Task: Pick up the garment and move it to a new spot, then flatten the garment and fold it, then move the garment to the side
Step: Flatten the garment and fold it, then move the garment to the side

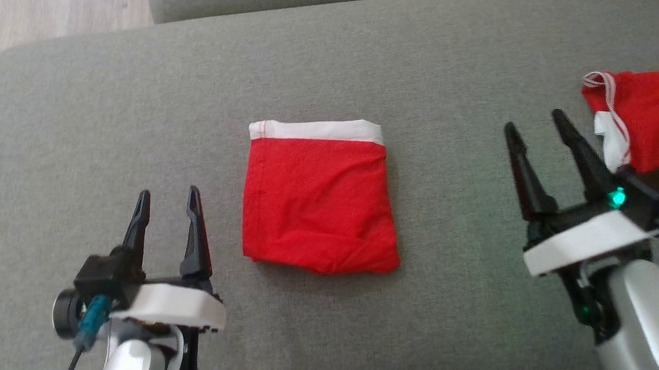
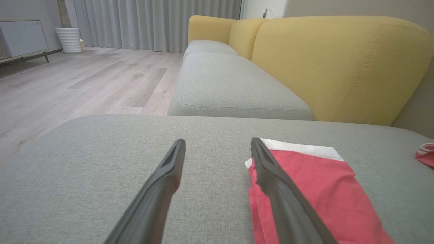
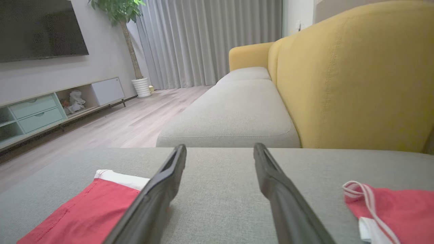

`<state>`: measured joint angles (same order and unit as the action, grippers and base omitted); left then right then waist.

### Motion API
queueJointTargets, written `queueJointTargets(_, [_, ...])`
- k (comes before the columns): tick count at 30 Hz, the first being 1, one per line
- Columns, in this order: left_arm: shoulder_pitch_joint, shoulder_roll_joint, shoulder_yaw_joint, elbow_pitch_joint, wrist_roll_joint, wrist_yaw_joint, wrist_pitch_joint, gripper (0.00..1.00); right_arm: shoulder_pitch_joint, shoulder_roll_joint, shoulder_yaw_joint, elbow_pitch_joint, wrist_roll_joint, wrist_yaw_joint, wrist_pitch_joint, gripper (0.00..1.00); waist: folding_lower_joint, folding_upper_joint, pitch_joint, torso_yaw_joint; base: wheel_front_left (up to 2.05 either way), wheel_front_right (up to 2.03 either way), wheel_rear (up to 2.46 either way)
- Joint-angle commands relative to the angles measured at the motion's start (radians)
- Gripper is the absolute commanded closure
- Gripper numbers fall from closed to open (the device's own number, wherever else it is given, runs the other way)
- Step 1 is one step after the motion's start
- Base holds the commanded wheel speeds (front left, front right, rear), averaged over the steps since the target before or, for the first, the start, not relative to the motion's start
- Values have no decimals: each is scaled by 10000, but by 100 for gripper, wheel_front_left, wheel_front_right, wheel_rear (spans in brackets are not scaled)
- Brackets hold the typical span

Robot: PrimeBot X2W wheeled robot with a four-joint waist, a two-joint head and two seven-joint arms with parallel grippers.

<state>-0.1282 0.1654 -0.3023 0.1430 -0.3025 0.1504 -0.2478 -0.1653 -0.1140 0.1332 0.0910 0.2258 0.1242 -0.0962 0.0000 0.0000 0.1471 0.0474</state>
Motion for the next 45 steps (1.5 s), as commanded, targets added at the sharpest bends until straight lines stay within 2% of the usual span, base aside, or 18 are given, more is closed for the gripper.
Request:
queueJointTargets(1, [-94, 253, 473, -367, -72, 67, -11, 0, -3, 69, 43, -627, -116, 65, 124, 0, 0, 0, -92, -106, 0, 0, 0])
queueJointTargets(5, [184, 346, 528, -483, -157, 131, 88, 0, 676, 128, -416, -1500, -360, 65, 582, 0, 0, 0, -304, -233, 0, 0, 0])
queueJointTargets(11, [588, 495, 569, -585, -210, 245, 226, 0, 1468, 219, -758, -2136, -463, 65, 1002, 0, 0, 0, -750, -264, 0, 0, 0])
queueJointTargets(28, [1454, 850, 384, -870, -284, 301, 685, 0, 2696, 511, -1041, -2683, -545, 65, 1611, 0, 0, 0, -1560, -217, 0, 0, 0])
queueJointTargets(45, [1596, 1029, 225, -1350, 71, 802, 992, 0, 2828, 612, -1152, -2763, -662, 65, 1786, 0, 0, 0, -1623, -227, 0, 0, 0])
